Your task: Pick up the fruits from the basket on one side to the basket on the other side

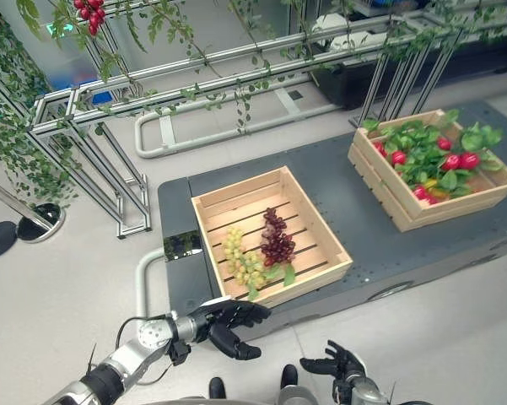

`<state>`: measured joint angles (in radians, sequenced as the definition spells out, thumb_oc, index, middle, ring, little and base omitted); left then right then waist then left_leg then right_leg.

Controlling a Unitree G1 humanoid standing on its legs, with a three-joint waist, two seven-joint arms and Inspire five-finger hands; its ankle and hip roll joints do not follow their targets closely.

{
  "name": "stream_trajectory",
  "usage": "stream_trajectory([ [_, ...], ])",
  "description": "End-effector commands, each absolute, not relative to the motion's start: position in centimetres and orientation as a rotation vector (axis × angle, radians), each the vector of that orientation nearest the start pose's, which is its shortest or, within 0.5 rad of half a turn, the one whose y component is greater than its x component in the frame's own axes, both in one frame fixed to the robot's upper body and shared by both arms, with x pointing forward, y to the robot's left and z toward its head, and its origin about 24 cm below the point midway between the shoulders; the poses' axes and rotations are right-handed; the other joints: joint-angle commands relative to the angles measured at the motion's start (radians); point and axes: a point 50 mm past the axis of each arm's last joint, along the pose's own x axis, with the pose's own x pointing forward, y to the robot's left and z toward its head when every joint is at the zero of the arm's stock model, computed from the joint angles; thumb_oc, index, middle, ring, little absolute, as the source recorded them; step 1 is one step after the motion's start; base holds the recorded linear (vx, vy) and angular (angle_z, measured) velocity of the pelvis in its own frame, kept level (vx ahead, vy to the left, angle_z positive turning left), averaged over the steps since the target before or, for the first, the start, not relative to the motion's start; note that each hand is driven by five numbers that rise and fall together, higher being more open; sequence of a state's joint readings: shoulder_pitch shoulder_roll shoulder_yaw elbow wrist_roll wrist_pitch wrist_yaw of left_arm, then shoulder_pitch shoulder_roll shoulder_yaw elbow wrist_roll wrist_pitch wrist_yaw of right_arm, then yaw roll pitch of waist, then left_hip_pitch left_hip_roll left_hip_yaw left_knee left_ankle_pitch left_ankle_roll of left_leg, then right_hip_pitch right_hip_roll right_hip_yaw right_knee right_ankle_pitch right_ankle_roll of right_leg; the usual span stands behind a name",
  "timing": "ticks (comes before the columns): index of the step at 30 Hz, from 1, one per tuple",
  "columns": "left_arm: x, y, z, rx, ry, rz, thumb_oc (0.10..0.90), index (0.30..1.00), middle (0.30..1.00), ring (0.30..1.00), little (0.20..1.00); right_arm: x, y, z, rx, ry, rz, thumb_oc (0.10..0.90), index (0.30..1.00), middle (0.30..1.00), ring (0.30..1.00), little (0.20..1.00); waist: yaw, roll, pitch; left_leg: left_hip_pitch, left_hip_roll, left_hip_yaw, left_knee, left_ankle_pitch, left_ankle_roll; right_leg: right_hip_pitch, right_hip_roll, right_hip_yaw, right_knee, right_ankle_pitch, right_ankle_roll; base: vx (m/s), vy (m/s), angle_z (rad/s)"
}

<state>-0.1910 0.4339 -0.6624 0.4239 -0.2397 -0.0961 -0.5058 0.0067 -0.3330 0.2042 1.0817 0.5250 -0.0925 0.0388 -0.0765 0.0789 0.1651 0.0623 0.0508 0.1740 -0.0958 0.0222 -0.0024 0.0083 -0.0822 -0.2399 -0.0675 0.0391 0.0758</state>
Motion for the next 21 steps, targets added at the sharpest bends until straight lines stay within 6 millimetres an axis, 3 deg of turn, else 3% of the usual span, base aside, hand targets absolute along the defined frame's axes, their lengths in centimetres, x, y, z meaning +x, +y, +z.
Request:
stream_trajectory([
  [1,25.8,11.5,1.4,0.31,0.165,-1.012,0.8,0.9,0.9,0.9,0.9,11.9,-24.6,-14.3,0.102,0.961,-0.276,0.8,0.9,0.9,0.9,0.9,0.01,-0.059,-0.045,-0.046,-0.017,-0.033,0.009,0.029,0.016,-0.035,-0.031,0.062,0.06,0.038,0.022,0.15,0.248,0.05],
  [2,26.2,11.6,3.5,0.328,0.089,-1.022,0.8,0.9,0.9,0.9,0.9,11.5,-24.3,-14.5,0.107,0.966,-0.278,0.8,0.9,0.9,0.9,0.9,0.014,-0.058,-0.045,-0.039,-0.026,-0.036,0.009,0.016,0.03,-0.046,-0.042,0.056,0.096,0.029,0.034,0.1,0.156,0.05],
  [4,26.3,11.6,4.0,0.334,0.058,-1.02,0.8,0.9,0.9,0.9,0.9,11.4,-24.2,-14.6,0.108,0.967,-0.279,0.8,0.9,0.9,0.9,0.9,0.016,-0.058,-0.044,-0.037,-0.028,-0.035,0.009,0.013,0.035,-0.049,-0.045,0.053,0.11,0.023,0.036,0.07,0.14,0.08],
  [5,26.6,11.6,5.7,0.363,-0.011,-1.016,0.8,0.9,0.9,0.9,0.9,11.4,-23.8,-14.7,0.11,0.966,-0.278,0.8,0.9,0.9,0.9,0.9,0.023,-0.058,-0.039,-0.037,-0.031,-0.027,0.009,0.011,0.045,-0.065,-0.054,0.048,0.161,0.012,0.039,0.05,0.145,0.09],
  [9,27.0,11.7,8.3,0.413,-0.145,-1.006,0.8,0.9,0.9,0.9,0.9,11.0,-23.4,-14.8,0.12,0.966,-0.28,0.8,0.9,0.9,0.9,0.9,0.027,-0.067,-0.027,-0.035,-0.044,-0.013,0.009,0.001,0.066,-0.11,-0.07,0.046,0.269,0.043,0.051,0.04,0.05,0.01],
  [11,27.2,11.6,9.8,0.442,-0.205,-1.0,0.8,0.9,0.9,0.9,0.9,10.7,-23.2,-15.0,0.12,0.98,-0.272,0.8,0.9,0.9,0.9,0.9,0.031,-0.072,-0.027,-0.035,-0.041,-0.01,0.009,0.001,0.063,-0.101,-0.077,0.055,0.212,0.042,0.051,0.06,-0.125,-0.08],
  [13,27.3,11.4,11.0,0.446,-0.242,-1.006,0.8,0.9,0.9,0.9,0.9,10.4,-23.0,-15.2,0.124,0.99,-0.265,0.8,0.9,0.9,0.9,0.9,0.031,-0.082,-0.031,-0.036,-0.047,-0.013,0.009,-0.007,0.06,-0.099,-0.095,0.081,0.115,0.1,0.062,0.05,-0.149,0.02],
  [15,27.3,11.6,12.1,0.461,-0.279,-1.01,0.8,0.9,0.9,0.9,0.9,10.4,-23.1,-15.3,0.131,1.002,-0.262,0.8,0.9,0.9,0.9,0.9,0.031,-0.087,-0.034,-0.04,-0.039,-0.014,0.009,-0.007,0.061,-0.099,-0.08,0.114,0.074,0.11,0.066,0.02,-0.28,0.04],
  [18,27.5,12.2,13.0,0.521,-0.327,-0.914,0.8,0.9,0.9,0.9,0.9,10.0,-23.3,-15.3,0.125,1.025,-0.251,0.8,0.9,0.9,0.9,0.9,0.026,-0.085,-0.039,-0.041,-0.017,-0.005,0.009,0.007,0.051,-0.085,-0.045,0.117,0.069,0.081,0.056,0.06,-0.258,0.07],
  [21,28.1,13.2,13.7,0.705,-0.434,-0.745,0.8,0.9,0.9,0.9,0.9,9.4,-23.5,-15.3,0.127,1.035,-0.254,0.8,0.9,0.9,0.9,0.9,0.022,-0.088,-0.038,-0.051,-0.002,-0.009,0.016,0.02,0.039,-0.074,-0.029,0.107,0.063,0.065,0.039,0.05,-0.181,-0.01],
])
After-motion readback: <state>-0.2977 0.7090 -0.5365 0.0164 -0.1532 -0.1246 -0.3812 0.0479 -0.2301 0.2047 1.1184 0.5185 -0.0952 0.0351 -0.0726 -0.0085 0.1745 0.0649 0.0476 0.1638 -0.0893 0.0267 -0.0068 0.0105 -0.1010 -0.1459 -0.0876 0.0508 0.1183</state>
